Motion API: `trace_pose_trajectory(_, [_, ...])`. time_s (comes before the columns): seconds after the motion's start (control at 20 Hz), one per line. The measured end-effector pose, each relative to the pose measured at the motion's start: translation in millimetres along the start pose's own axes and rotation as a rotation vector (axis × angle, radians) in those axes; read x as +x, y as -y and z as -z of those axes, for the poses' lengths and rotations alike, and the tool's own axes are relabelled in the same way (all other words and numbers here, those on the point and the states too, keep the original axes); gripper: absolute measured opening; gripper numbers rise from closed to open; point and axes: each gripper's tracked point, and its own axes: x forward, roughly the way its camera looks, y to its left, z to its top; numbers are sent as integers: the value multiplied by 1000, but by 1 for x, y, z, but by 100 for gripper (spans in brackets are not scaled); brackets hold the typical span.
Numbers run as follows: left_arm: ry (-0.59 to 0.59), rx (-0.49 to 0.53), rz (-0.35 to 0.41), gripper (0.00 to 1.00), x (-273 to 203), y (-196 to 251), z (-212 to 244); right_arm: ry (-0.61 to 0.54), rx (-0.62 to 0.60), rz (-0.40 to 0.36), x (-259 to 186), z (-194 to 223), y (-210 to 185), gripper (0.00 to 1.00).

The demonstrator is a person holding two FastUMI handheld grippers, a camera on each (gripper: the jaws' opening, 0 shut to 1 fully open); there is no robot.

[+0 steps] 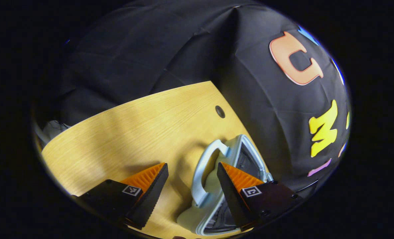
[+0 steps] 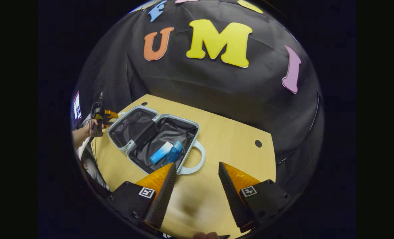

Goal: First open the suitcase, pack the skin care products into it, and then close the suitcase.

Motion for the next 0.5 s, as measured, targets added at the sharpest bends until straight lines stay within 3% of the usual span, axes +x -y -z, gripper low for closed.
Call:
trace_pose_trajectory(0.05, [-5,3,-20,75,5,-2,-2,11,6,3,-1,-3,2,76])
trace_pose_trajectory(0.15, [-10,-1,-20,82,11,6,-3,28,0,16,-3,-5,7,75])
trace_pose_trajectory(0.2, [-13,9,-20,77,14,10,-3,29,-4,23,-3,-6,10,75])
trace_pose_trajectory(0.3, [-32,48,-54,52,20,9,1,20,24,24,-3,-3,12,76])
trace_pose_trajectory(0.4, [-51,69,-86,39,22,10,3,19,56,21,-4,1,16,76])
trace_pose_trajectory(0.45, [-49,81,-97,24,21,11,2,28,71,15,-5,1,18,76])
trace_pose_trajectory(0.5, [-42,101,-109,30,18,13,0,41,80,18,-7,1,21,76])
